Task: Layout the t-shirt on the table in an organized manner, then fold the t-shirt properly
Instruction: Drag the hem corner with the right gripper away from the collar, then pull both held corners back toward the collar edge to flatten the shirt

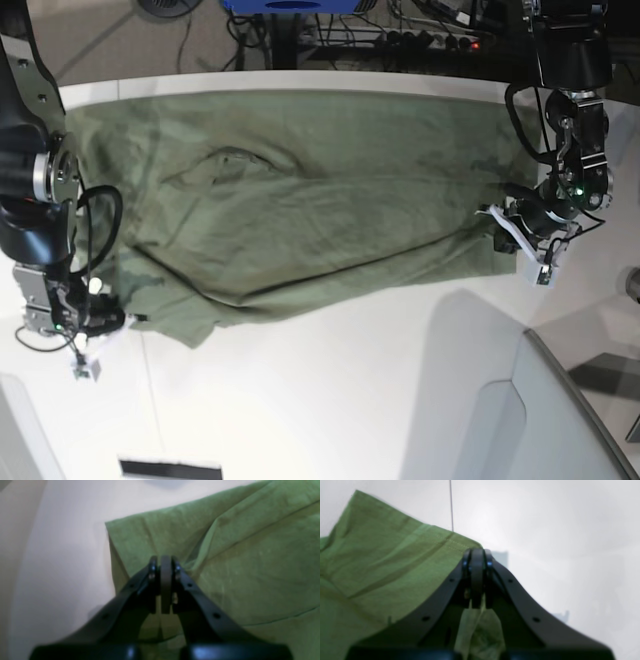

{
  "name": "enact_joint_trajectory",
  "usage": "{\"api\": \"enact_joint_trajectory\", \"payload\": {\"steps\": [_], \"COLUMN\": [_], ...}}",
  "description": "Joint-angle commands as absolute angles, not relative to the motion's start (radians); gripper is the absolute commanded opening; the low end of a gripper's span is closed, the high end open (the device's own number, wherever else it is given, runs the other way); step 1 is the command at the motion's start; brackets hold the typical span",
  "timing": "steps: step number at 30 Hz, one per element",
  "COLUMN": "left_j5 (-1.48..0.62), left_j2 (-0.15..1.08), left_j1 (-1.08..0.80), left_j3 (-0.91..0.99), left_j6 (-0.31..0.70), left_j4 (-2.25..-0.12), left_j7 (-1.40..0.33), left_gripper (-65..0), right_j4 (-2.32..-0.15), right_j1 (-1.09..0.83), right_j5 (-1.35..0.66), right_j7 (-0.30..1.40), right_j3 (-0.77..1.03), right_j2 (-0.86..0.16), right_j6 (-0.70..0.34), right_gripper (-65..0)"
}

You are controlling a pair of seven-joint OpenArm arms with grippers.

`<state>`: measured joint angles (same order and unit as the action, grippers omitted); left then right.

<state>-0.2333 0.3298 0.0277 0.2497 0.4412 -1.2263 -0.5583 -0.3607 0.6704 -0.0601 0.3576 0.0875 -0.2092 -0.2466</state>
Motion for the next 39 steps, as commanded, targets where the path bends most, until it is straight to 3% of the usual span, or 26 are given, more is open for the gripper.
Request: {"api": "enact_joint_trajectory", "payload": {"steps": [1,19,25,39], "left_j5": [-0.240,-0.240,-0.240,-0.240], "left_j2": [0.348,0.349,0.349,0.349], "left_j1": [0.053,0.166,0.177,0.159], "left_j3": [0.257,0.255,0.255,0.254], "left_j6": [0.440,0.440,0.440,0.440], "left_j4": [-1.250,-1.251,-1.294,-1.316], "left_j7": [-0.541,-0.558,-0.596,-0.639], "left_gripper": [-65.0,-65.0,-65.0,-65.0], "right_j4": [-0.381,-0.423,-0.495,-0.496], "right_j1": [0.720,0.877,0.878,0.863], "right_j5": [-0.064,-0.059,-0.058,-0.058], "right_j7": [0.335,0.332,0.332,0.334], "right_j3": [0.085,0.081,0.079,0.079], "right_j2": [-0.216,-0.171,-0.133,-0.119], "right_j6": [-0.254,-0.260,-0.375,-0.386], "right_gripper": [-64.5,-64.8,-64.8,-64.8]}}
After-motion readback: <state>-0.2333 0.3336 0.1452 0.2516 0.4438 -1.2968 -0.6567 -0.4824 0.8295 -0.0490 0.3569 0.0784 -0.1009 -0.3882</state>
